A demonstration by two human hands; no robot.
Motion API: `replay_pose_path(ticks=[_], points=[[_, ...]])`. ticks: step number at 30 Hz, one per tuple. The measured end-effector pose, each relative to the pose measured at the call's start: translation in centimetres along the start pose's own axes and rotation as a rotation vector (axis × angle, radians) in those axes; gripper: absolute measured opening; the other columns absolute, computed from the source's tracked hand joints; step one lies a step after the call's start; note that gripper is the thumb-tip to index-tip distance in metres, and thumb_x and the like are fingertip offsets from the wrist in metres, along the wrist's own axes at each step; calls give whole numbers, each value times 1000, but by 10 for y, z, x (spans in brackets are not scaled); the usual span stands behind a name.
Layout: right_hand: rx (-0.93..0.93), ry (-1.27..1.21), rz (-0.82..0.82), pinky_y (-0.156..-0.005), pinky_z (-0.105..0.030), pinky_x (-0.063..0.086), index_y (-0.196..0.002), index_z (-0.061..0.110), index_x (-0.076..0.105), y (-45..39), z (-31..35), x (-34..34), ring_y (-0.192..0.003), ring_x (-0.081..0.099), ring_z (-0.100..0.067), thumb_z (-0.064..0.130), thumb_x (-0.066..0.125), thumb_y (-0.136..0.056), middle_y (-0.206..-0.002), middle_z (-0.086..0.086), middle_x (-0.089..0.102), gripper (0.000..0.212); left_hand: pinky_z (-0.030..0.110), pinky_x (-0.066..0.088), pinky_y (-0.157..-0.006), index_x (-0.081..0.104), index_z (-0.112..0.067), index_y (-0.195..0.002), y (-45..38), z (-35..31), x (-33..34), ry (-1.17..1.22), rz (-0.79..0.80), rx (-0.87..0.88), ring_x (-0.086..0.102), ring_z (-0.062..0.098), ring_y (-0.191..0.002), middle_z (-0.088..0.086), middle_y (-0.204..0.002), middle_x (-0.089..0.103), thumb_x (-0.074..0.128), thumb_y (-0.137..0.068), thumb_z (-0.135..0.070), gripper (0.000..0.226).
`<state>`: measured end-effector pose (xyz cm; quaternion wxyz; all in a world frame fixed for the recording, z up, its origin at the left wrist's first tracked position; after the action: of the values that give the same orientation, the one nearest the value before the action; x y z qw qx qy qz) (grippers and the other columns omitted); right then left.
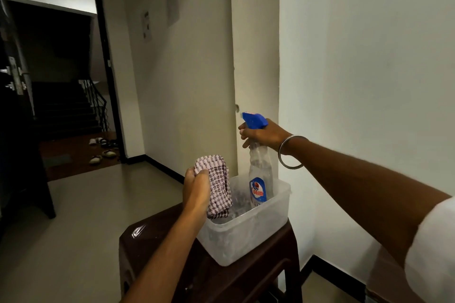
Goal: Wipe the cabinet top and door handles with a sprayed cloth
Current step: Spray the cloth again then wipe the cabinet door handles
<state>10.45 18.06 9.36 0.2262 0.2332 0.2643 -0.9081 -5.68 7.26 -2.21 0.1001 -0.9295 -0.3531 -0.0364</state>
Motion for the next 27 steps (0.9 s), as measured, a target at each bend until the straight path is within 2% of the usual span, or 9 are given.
replay_pose_path(ticks=[3, 6, 8, 10, 12, 18, 22, 25, 27], points=[[36, -106, 50, -78, -33, 56, -119, 11, 53, 1, -11, 2, -83, 68, -21, 19, 57, -94, -103, -10, 64, 27, 44, 56, -81, 54, -26, -96, -1, 0, 1, -4, 11, 10, 66, 26, -85, 5, -93, 67, 43, -94, -23, 12], [97, -214, 89, -85, -39, 55, -125, 13, 49, 2, -17, 1, -90, 67, -23, 20, 59, -93, -103, -9, 65, 34, 43, 56, -81, 51, -28, -85, 0, 0, 1, -10, 5, 14, 65, 26, -85, 5, -93, 66, 43, -94, -22, 14], [140, -208, 62, -91, -44, 54, -122, 9, 51, 4, -21, 3, -92, 67, -25, 22, 64, -90, -103, -12, 66, 37, 41, 56, -78, 53, -28, -92, 1, -1, 0, -2, 5, 13, 66, 26, -85, 5, -94, 67, 42, -94, -23, 12], [153, -95, 46, -90, -42, 53, -109, 9, 54, 10, -24, 7, -88, 64, -24, 26, 66, -88, -95, -13, 64, 30, 38, 55, -73, 54, -24, -100, 2, -3, -1, 18, 6, 6, 66, 25, -83, 5, -94, 67, 43, -93, -21, 14], [167, 7, 19, -90, -42, 52, -106, 11, 52, 17, -27, 11, -88, 60, -25, 29, 66, -88, -94, -13, 61, 29, 41, 56, -73, 56, -20, -102, 2, -3, -1, 44, 12, -25, 66, 26, -81, 7, -93, 68, 43, -92, -20, 17], [242, 104, -44, -99, -40, 48, -138, 10, 34, 44, -24, 7, -114, 57, -30, 29, 66, -88, -131, -14, 55, 63, 34, 53, -63, 55, -10, -117, 3, -8, -4, 150, 18, -102, 67, 29, -84, 13, -98, 68, 45, -92, -17, 28], [285, 236, -163, -103, -40, 45, -146, 9, 22, 64, -17, -2, -127, 47, -32, 45, 66, -85, -145, -13, 39, 84, 30, 51, -60, 56, -8, -118, 15, -25, -5, 199, 20, -104, 66, 25, -81, 10, -95, 67, 45, -93, -16, 28], [258, 313, -257, -104, -40, 40, -147, 9, 21, 88, -1, -7, -132, 39, -31, 48, 62, -87, -149, -14, 27, 82, 30, 51, -60, 57, -5, -118, 28, -44, -2, 259, 41, -84, 67, 25, -81, 10, -94, 68, 46, -93, -15, 29], [189, 265, -269, -101, -37, 43, -144, 11, 26, 106, 14, -9, -129, 43, -28, 44, 59, -90, -147, -12, 29, 72, 34, 55, -64, 59, -6, -116, 40, -58, 3, 281, 82, -70, 68, 27, -85, 13, -99, 70, 46, -93, -17, 28]])
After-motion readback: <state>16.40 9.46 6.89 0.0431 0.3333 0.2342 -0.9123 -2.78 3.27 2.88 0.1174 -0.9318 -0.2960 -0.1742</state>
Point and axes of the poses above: each hand's wrist, its own y-axis away from the middle knuckle, its own x-axis out of the palm, z = x × y, the point moved 4 cm from there along -y, towards the middle knuckle
